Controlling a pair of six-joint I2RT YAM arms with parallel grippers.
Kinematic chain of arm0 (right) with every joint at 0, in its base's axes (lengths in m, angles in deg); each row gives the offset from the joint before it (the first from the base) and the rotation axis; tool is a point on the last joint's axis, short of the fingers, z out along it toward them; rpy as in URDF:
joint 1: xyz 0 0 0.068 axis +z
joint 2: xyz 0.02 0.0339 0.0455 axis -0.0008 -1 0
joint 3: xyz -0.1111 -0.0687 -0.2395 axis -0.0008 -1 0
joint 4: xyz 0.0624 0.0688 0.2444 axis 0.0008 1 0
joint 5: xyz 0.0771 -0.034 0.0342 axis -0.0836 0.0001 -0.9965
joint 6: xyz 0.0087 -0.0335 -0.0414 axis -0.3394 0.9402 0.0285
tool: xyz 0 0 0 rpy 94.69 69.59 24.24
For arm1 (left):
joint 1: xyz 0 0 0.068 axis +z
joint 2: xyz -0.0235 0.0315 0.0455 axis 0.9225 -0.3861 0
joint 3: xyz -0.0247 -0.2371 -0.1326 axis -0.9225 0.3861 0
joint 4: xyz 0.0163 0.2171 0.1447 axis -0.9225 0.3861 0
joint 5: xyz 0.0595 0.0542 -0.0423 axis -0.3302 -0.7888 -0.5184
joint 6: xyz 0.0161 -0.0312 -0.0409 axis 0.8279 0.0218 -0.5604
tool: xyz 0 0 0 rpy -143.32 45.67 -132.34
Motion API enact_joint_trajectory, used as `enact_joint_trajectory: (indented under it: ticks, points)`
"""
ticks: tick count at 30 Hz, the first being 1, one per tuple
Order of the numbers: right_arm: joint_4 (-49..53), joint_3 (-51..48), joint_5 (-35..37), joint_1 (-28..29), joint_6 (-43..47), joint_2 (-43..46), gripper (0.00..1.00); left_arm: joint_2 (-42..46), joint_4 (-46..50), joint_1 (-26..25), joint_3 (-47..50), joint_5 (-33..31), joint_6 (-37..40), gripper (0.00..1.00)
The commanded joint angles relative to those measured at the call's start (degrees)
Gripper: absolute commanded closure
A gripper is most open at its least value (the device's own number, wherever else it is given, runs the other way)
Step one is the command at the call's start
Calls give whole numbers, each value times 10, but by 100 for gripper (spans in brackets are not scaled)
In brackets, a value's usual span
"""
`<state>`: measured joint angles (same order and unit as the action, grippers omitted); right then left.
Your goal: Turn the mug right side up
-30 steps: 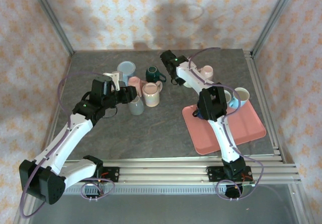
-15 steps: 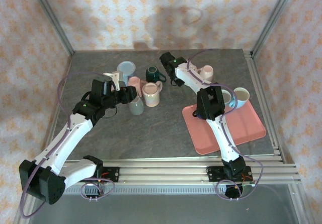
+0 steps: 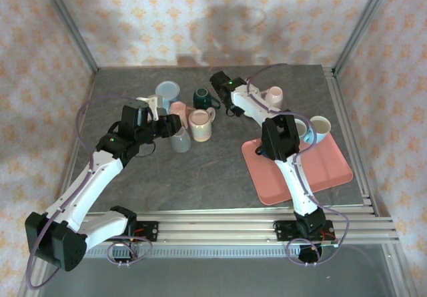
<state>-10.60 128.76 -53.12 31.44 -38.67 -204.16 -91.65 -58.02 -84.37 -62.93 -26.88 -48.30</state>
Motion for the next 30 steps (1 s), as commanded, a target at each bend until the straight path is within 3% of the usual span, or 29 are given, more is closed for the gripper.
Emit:
enact_joint_trajectory:
  ticks: [1,8,18,23,30]
  points:
    - [-12,-22,52,13,36,79,100,9,30,5,-37,9,-30,50]
    - [-68,-109,25,17,75,177,100,-4,87,5,-76,25,-108,50]
    - [-192,-262,-56,17,96,327,100,-4,45,5,-64,86,-230,49]
    - [-253,-307,-113,17,115,393,100,-29,20,5,-65,144,-361,50]
    - [-356,-374,-216,18,123,468,100,-29,-136,0,-12,165,-581,53]
